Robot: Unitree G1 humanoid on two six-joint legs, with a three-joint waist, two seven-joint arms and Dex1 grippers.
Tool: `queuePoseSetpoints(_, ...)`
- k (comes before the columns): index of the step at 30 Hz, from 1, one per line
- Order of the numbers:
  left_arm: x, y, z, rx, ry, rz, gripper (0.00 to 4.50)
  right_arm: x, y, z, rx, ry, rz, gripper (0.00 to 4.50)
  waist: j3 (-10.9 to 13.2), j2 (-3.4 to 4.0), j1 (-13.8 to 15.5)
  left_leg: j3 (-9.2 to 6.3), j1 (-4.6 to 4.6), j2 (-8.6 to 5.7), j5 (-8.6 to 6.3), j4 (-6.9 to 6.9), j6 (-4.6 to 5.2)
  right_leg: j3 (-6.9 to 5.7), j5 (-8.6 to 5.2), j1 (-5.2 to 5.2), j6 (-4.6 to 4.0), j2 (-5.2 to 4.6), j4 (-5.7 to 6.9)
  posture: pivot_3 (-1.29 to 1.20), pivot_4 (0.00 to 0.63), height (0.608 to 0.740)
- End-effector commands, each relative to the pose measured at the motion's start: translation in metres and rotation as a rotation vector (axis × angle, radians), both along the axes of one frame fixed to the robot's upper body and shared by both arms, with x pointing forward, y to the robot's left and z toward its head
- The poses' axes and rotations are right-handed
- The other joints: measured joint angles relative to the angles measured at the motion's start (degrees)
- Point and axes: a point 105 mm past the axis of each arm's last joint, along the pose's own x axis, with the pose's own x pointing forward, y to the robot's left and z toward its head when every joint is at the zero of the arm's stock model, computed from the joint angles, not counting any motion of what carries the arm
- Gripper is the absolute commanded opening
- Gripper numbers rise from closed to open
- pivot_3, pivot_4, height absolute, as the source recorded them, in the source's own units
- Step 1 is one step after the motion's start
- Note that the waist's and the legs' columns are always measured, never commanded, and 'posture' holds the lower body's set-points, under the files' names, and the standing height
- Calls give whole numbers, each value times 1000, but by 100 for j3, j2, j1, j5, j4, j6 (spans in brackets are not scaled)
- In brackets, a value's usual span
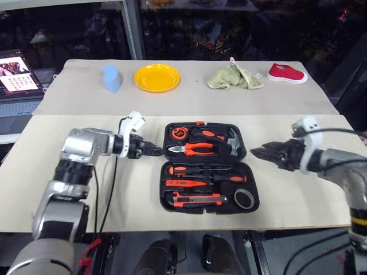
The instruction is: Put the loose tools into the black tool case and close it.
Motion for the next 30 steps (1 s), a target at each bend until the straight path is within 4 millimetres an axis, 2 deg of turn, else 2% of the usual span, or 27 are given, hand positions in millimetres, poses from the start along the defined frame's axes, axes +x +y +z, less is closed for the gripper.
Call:
queuePoseSetpoints(1, 12, 1, 5, 32, -32, 36, 3252, 18, -8, 7, -10, 9, -72, 3139, 0, 0, -3, 0, -3, -1, 0, -5, 0, -2, 0, -3, 0, -1, 0, 0, 150, 740)
queuePoseSetpoints(4, 16, -2, 4, 23, -12, 53, 3252, 27, -11, 1, -27, 40, -101, 3139, 0, 1, 0, -3, -5, -1, 0, -12, -1, -5, 0, -5, 0, -1, -3, 0, 150, 740)
queuePoseSetpoints(10, 19, 0, 2, -4, 22, 81, 3252, 30, -6, -10, -58, 82, -70, 3139, 0, 1, 13, -11, -20, -4, 0, -6, -1, -10, 2, -8, 3, -4, -6, 0, 150, 740)
queuePoseSetpoints(11, 19, 1, 1, -5, 23, 84, 2997, 30, -5, -10, -57, 82, -65, 3182, 0, 1, 13, -11, -20, -4, 0, -6, -1, -9, 2, -8, 4, -7, -5, 0, 150, 740)
queuePoseSetpoints(12, 18, 1, 1, -5, 25, 84, 2997, 30, -3, -10, -52, 84, -60, 3182, 0, 1, 10, -11, -20, -4, 0, -6, -1, -9, 2, -8, 4, -7, -5, 0, 150, 740)
queuePoseSetpoints(14, 18, 1, 1, -1, 20, 78, 2436, 30, -1, -11, -48, 90, -54, 3203, 0, 1, 4, -12, -19, -4, 0, -6, -3, -10, 2, -8, 4, -29, -4, 0, 150, 740)
queuePoseSetpoints(19, 20, 0, 0, 1, 14, 83, 2436, 31, 2, -16, -54, 99, -47, 3203, 0, 1, -10, -12, -17, -5, 2, -5, -5, -11, 2, -8, 3, -32, -4, 0, 150, 740)
queuePoseSetpoints(20, 21, -1, 0, -4, 13, 87, 1976, 31, 2, -17, -54, 100, -46, 2693, -1, 1, -13, -12, -17, -6, 2, -4, -5, -11, 2, -8, 4, -32, -2, 0, 150, 740)
queuePoseSetpoints(21, 21, -2, 1, -9, 13, 88, 1840, 32, 3, -17, -53, 99, -46, 2559, -1, 1, -15, -12, -17, -6, 2, -4, -5, -11, 3, -8, 4, -33, -2, 0, 150, 740)
queuePoseSetpoints(23, 20, -4, 2, -19, 16, 80, 1277, 33, 4, -16, -53, 95, -43, 1994, -1, 1, -23, -12, -17, -7, 2, -4, -5, -12, 3, -7, 4, -33, -2, 0, 150, 740)
queuePoseSetpoints(24, 20, -5, 2, -19, 17, 75, 788, 33, 4, -16, -52, 93, -42, 1578, -1, 1, -21, -12, -16, -8, 2, -2, -5, -12, 3, -6, 4, -34, -2, 0, 150, 740)
queuePoseSetpoints(26, 20, -6, 1, -17, 16, 73, 228, 33, 5, -16, -51, 91, -37, 930, -1, 1, -12, -13, -13, -10, 3, -1, -7, -13, 3, -5, 4, -38, -3, 0, 150, 740)
queuePoseSetpoints(27, 20, -6, 1, -15, 17, 73, 19, 32, 5, -16, -51, 91, -35, 585, -1, 2, -9, -13, -11, -12, 4, 0, -8, -13, 3, -4, 4, -39, -5, 0, 150, 740)
queuePoseSetpoints(28, 19, -6, 0, -13, 18, 72, 0, 32, 6, -17, -52, 89, -32, 263, -1, 1, -9, -13, -10, -12, 4, 1, -9, -12, 3, -3, 4, -41, -5, 0, 150, 740)
queuePoseSetpoints(29, 19, -7, 0, -10, 20, 68, 0, 32, 6, -17, -53, 87, -29, 63, -1, 2, -10, -14, -8, -12, 4, 2, -9, -12, 3, -1, 4, -41, -5, 0, 150, 740)
queuePoseSetpoints(30, 18, -7, -1, -8, 23, 65, 0, 32, 7, -17, -53, 86, -28, 63, -1, 2, -10, -13, -3, -13, 3, 2, -10, -12, 3, 3, 4, -42, -5, 0, 150, 740)
